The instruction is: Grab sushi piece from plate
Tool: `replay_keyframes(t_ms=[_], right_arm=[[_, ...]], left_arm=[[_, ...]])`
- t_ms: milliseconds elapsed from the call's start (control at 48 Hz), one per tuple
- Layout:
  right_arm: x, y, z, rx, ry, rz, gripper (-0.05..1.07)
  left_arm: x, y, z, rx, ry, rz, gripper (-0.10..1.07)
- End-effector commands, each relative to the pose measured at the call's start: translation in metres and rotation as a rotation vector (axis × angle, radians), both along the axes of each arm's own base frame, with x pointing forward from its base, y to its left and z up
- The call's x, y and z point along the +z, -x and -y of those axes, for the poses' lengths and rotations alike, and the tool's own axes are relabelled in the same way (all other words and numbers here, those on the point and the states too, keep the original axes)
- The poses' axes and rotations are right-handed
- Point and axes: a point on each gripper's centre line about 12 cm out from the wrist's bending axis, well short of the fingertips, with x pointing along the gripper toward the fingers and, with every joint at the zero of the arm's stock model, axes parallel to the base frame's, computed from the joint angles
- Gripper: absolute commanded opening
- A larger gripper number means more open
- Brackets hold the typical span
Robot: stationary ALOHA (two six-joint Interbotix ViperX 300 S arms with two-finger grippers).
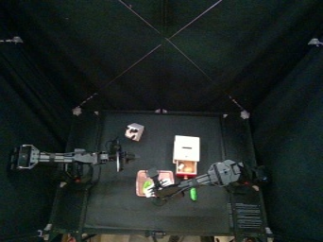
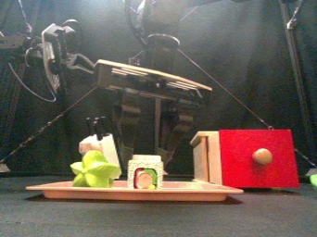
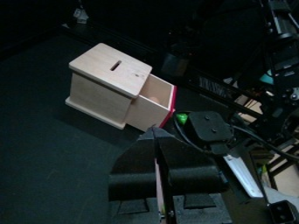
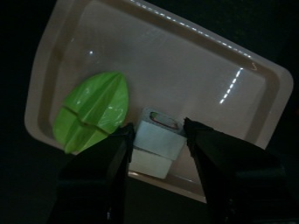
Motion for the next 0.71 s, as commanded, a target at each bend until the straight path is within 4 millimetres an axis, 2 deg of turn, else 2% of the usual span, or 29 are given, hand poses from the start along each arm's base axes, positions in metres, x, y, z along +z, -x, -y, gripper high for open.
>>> replay_keyframes(t_ms=[0, 271, 688], right_arm=[[0.048, -0.006, -0.001, 0.057, -0.028, 0.083, 0.59], [0.054, -0.013, 0.007, 0.141, -0.038, 0.060, 0.59], [0.041, -0.017, 0.005, 0.142, -0.032, 0.035, 0.59]], left_arm=[[0.006, -0.002, -0.001, 0.002, -0.003, 0.018, 0.24], [0.006, -0.002, -0.001, 0.002, -0.003, 0.018, 0.24], [0.005, -0.002, -0.001, 0.009, 0.007, 0.018, 0.24]])
